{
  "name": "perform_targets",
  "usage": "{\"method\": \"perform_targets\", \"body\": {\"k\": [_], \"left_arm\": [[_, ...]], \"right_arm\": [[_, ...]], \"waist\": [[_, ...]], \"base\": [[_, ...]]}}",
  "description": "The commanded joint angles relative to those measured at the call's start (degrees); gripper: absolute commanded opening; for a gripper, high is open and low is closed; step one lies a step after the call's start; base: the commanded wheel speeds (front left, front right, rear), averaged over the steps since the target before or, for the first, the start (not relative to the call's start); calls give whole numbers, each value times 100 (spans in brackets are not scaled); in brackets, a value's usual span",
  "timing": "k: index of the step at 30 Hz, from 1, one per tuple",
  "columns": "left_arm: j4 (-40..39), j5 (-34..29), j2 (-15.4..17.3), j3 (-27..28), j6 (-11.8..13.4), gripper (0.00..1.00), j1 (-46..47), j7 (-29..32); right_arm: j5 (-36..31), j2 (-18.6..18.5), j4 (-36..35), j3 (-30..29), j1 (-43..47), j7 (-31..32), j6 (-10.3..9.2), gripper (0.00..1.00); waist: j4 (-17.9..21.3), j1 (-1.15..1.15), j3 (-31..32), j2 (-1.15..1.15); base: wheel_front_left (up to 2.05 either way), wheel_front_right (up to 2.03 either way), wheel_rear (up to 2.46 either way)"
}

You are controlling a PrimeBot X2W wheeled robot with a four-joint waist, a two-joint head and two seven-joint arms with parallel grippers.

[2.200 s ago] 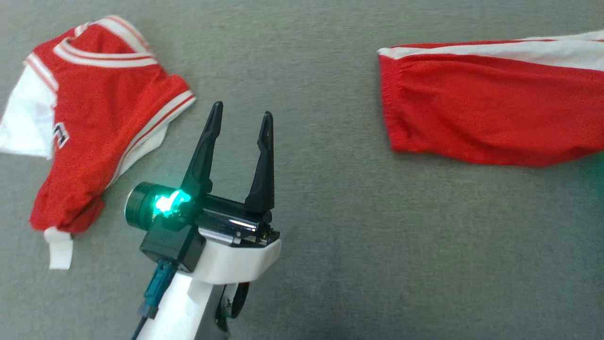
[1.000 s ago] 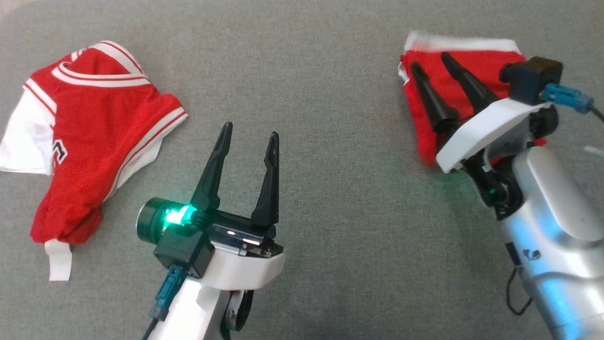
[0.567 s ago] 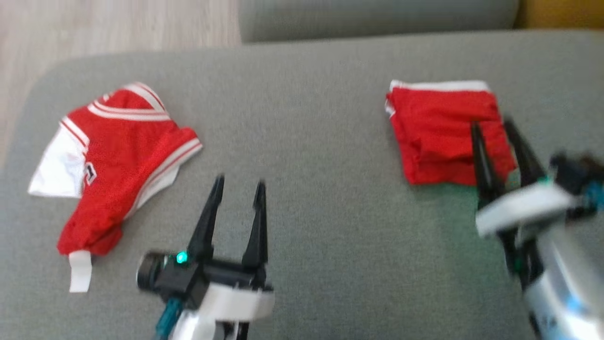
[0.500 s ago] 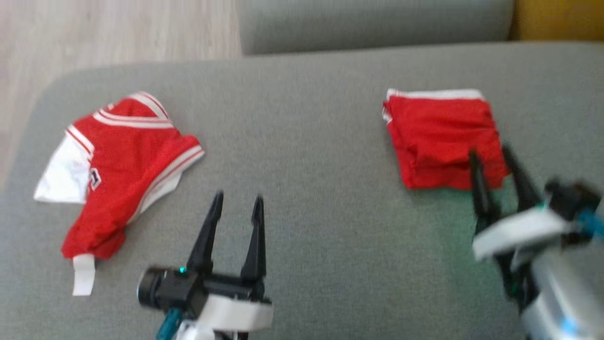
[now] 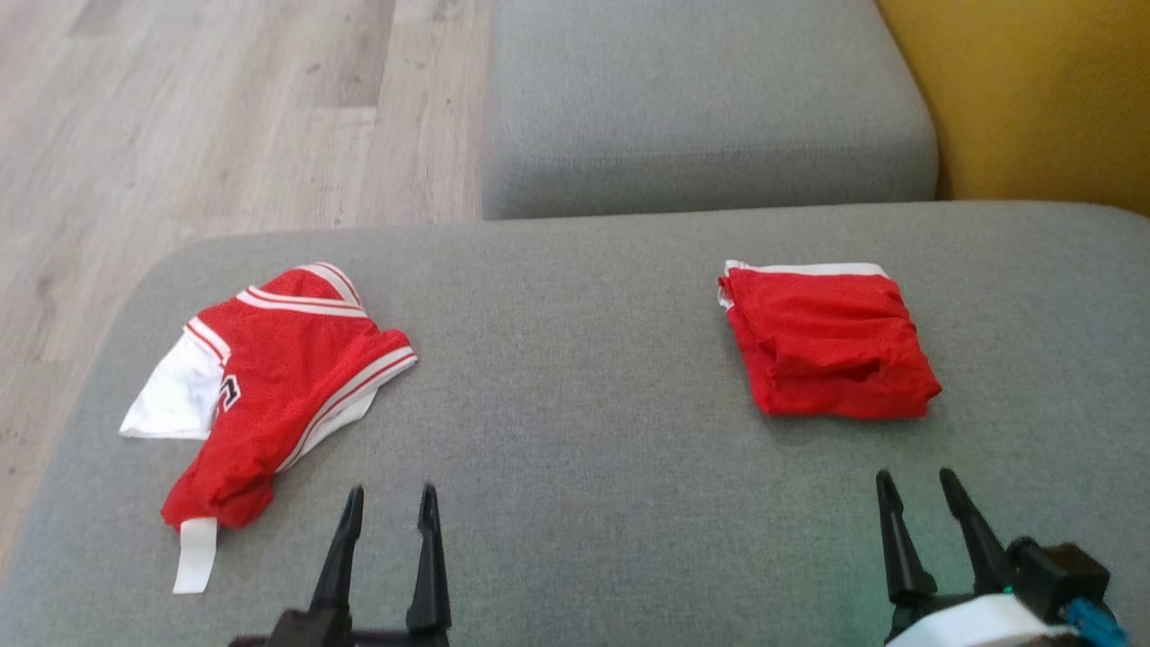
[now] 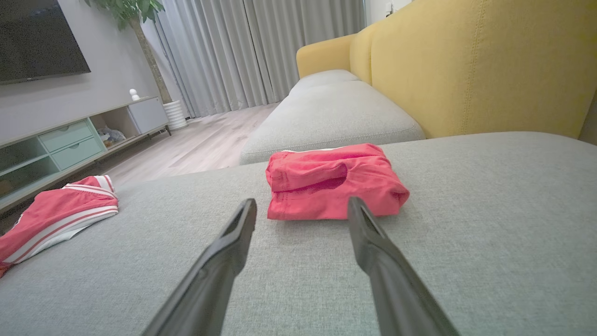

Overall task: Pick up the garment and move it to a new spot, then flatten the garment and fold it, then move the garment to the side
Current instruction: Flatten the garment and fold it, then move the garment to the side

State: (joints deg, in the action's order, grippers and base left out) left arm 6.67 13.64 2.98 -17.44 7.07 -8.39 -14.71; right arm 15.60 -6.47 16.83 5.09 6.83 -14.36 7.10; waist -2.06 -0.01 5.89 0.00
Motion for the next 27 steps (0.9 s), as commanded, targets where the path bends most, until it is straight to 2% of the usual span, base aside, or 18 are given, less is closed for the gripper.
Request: {"method": "perform_targets", "body": {"k": [1,27], "left_arm": [[-134,-9,-10,206,16,100,143,-29],[45,-126,-11,419,120,100,29,-29]], "right_arm": [[-62,-32,-234,77,-208,-62,39,100],[-410,111,-252,22,-111,-63,39,100]], "waist": [[-8,1,70,0],[48,1,74,0]], "base": [[0,0,0],[0,0,0]]}}
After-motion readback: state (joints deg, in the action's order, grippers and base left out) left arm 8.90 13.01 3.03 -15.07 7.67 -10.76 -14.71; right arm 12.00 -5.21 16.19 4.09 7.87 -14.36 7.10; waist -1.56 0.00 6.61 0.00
